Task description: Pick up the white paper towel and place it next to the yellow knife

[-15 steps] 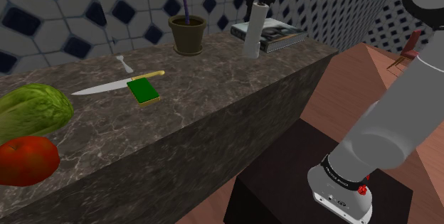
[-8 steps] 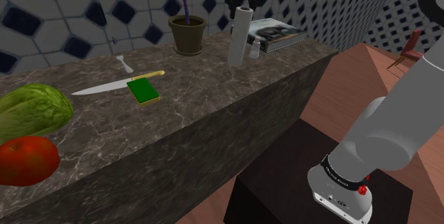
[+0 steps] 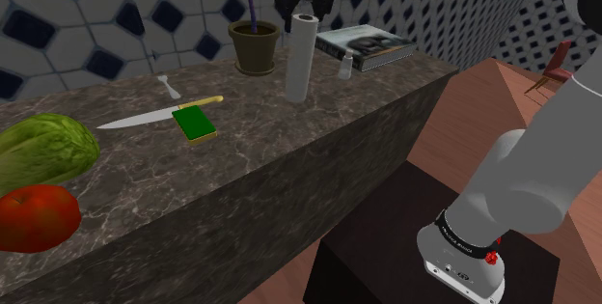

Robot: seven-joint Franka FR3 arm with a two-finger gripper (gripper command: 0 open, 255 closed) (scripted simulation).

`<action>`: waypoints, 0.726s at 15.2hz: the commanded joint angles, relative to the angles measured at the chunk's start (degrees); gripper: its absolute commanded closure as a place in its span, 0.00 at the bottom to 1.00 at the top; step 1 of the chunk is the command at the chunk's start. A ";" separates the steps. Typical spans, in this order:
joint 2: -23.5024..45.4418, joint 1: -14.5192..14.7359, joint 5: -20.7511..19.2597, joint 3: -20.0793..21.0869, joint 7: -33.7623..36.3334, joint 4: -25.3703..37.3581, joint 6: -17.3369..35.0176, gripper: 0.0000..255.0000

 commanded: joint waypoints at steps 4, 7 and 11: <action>2.82 3.41 -0.12 3.53 7.06 3.49 -0.22 1.00; 5.19 5.52 -0.47 5.53 11.17 6.37 -0.48 1.00; 9.33 8.58 -1.35 7.99 16.60 11.57 -1.26 1.00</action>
